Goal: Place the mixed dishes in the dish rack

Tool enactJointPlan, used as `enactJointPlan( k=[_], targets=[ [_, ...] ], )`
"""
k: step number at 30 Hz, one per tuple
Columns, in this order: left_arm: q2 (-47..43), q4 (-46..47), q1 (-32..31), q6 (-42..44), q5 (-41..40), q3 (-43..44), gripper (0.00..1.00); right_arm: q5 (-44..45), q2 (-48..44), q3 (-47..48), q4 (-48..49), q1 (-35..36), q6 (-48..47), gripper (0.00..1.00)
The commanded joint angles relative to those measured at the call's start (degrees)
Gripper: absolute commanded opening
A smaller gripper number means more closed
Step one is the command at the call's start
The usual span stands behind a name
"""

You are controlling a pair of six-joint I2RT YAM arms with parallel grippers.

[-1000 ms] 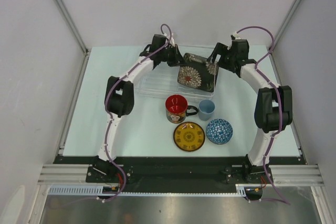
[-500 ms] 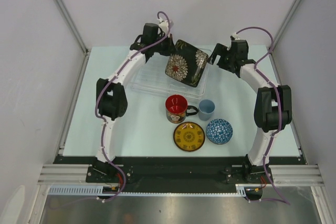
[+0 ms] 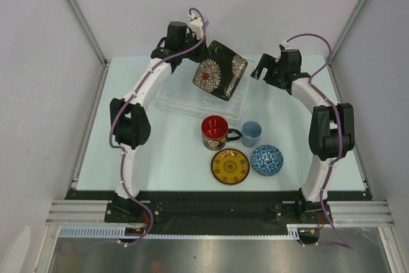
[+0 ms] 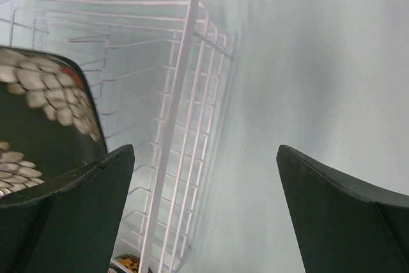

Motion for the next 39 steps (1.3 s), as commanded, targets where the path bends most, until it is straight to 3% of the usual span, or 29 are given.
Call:
enactJointPlan(
  k=[1,9,20,25,33,39],
  targets=[
    [-8.04,8.06,2.98,3.24,-2.66,3.65,0.0,-2.37,-0.33,-0.18,0.6,-0.28,1.63,1.0],
    [-9.27,11.56,4.03,4.73,-1.96,5.86,0.0,-4.93,-1.38,-0.26,-0.45,1.21,3.04,1.0],
    [-13.23,19.22,2.98,18.34,3.93,4.98,0.0,-5.81,1.51,0.53,0.52,2.09,5.32,1.0],
    [-17.53,23.09,2.28,26.33,4.55,-2.03,0.0,-4.93,2.3,0.97,-2.38,1.66,5.67,1.0],
    [-21.57,29.68,0.96,38.72,5.87,-10.48,0.0,-6.77,10.65,16.24,-13.99,-2.12,13.4,1.0],
    [-23.78,33.02,0.78,44.53,5.7,-17.08,0.0,4.02,13.03,29.5,-17.85,-3.44,14.2,1.0]
  ],
)
